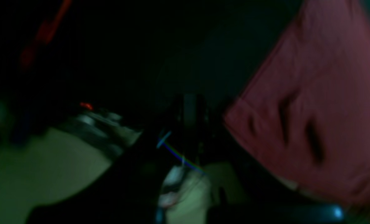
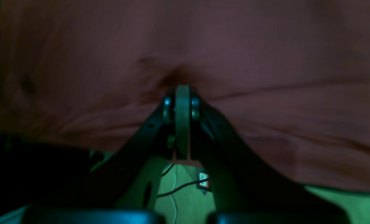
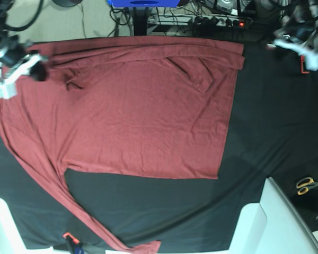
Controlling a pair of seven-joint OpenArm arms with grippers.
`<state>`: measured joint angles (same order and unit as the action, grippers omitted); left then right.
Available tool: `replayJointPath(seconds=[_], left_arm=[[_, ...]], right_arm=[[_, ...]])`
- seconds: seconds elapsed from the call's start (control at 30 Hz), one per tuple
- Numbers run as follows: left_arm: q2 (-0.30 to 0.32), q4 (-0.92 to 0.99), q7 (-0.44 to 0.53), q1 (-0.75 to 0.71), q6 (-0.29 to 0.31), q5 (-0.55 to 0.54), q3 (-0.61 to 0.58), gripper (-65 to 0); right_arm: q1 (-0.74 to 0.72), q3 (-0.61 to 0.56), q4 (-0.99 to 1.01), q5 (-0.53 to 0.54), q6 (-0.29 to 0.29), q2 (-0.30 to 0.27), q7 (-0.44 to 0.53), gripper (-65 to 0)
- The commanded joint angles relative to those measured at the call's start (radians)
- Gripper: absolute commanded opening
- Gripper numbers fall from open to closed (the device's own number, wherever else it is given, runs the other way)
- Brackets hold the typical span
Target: Fold the T-shirt properly
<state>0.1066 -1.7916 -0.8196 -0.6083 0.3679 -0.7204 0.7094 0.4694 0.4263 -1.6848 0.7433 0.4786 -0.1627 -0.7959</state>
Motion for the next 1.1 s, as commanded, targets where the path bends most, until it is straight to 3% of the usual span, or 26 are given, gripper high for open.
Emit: replayJointPath(seconds=[0.0, 0.13, 0.37, 0.5, 0.67, 0.9, 1.07], left_arm=[[0.008, -0.027, 0.009, -0.015, 0.044, 0.018, -0.058, -65.0], [0.025, -0.029, 0.009, -0.015, 0.082, 0.081, -0.287, -65.0], [0.017, -0.030, 0.016, 0.014, 0.081, 0.184, -0.676, -65.0], [0.002, -0.024, 0.010, 0.058, 0.078, 0.189, -0.816, -65.0], [-0.025, 0.002, 0.009, 0.097, -0.042, 0.187, -0.844, -65.0], [-0.021, 0.054, -0.001, 0.146, -0.046, 0.187, -0.913, -65.0], [-0.040, 0.085, -0.094, 0.176, -0.046, 0.187, -0.910, -65.0]], right_arm=[[0.012, -0.011, -0.024, 0.008, 0.001, -0.024, 0.013, -64.5], [0.007, -0.027, -0.021, 0.008, 0.001, -0.030, 0.019, -64.5], [-0.016, 0.119, -0.018, 0.008, 0.001, -0.030, 0.017, -64.5], [-0.027, 0.177, -0.018, 0.008, 0.001, -0.031, 0.016, -64.5], [-0.034, 0.217, -0.018, 0.008, 0.001, -0.031, 0.014, -64.5], [-0.034, 0.217, -0.018, 0.008, 0.001, -0.027, 0.014, -64.5], [-0.034, 0.217, -0.011, 0.008, -0.001, -0.025, 0.014, -64.5]])
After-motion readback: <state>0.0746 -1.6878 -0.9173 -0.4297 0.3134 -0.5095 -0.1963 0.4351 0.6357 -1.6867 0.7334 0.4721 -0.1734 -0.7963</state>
